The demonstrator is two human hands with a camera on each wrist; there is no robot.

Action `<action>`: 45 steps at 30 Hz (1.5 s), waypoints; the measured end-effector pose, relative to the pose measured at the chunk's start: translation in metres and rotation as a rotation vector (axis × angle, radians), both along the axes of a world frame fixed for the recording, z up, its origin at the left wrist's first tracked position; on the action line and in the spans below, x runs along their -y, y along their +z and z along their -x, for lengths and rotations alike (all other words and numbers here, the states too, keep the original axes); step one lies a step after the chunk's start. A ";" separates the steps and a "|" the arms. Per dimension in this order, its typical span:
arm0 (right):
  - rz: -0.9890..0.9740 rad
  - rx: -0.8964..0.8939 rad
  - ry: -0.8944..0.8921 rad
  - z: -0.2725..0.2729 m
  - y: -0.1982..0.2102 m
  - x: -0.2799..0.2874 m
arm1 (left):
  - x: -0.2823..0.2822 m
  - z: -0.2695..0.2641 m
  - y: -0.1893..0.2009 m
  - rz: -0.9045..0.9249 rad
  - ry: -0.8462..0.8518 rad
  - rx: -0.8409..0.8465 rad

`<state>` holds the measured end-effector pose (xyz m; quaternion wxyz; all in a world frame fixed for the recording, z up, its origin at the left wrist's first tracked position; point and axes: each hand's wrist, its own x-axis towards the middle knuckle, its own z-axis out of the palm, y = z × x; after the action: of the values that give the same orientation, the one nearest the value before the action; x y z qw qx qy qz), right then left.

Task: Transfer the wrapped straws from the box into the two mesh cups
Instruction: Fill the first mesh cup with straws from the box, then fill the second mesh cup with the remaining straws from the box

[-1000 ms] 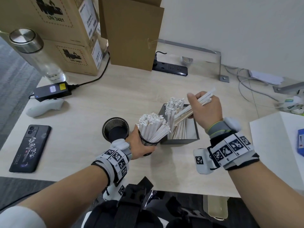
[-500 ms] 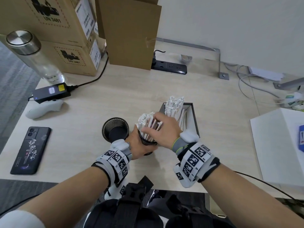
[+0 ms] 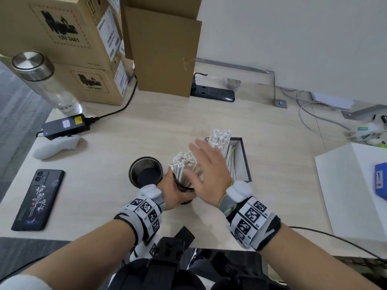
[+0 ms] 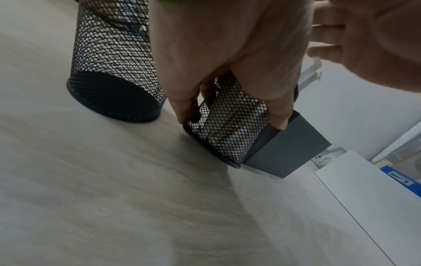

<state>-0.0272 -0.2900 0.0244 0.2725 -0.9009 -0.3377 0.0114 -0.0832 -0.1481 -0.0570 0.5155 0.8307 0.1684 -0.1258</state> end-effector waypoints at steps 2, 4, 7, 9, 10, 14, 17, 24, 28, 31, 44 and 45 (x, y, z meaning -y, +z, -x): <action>-0.034 0.009 -0.148 -0.009 0.002 0.003 | 0.001 0.001 -0.001 0.003 -0.014 0.003; 0.036 -0.167 -0.160 -0.009 -0.003 0.004 | 0.002 0.000 -0.004 -0.004 -0.026 0.018; 0.154 -0.335 -0.034 0.003 -0.017 0.010 | 0.003 0.000 0.005 -0.009 -0.003 0.013; 0.139 -0.247 -0.023 0.005 -0.020 0.013 | 0.004 0.000 0.008 0.003 -0.012 0.033; 0.146 -0.228 -0.018 0.003 -0.019 0.013 | 0.003 -0.001 0.008 0.028 -0.008 0.047; 0.119 -0.221 0.065 -0.001 -0.009 0.010 | 0.007 -0.008 0.017 0.062 0.050 0.114; -0.105 -0.185 -0.138 -0.013 0.000 0.015 | 0.010 -0.026 0.040 0.145 0.145 0.215; -0.111 -0.126 -0.188 -0.020 -0.024 0.044 | -0.003 -0.088 0.057 0.018 0.376 0.160; 0.042 -0.156 -0.216 -0.012 -0.046 0.058 | -0.009 -0.114 0.058 0.058 0.468 0.112; 0.161 -0.076 -0.212 -0.007 -0.055 0.058 | -0.005 -0.125 0.050 0.003 0.512 0.086; 0.307 -0.054 -0.175 -0.003 -0.055 0.056 | -0.017 -0.150 0.047 -0.247 0.439 -0.273; 0.305 -0.058 -0.180 -0.002 -0.055 0.056 | -0.024 -0.149 0.049 -0.256 0.360 -0.314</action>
<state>-0.0249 -0.3462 -0.0309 0.1423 -0.9577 -0.2419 0.0639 0.0661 -0.1237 -0.0080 0.3880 0.8160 0.4058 -0.1373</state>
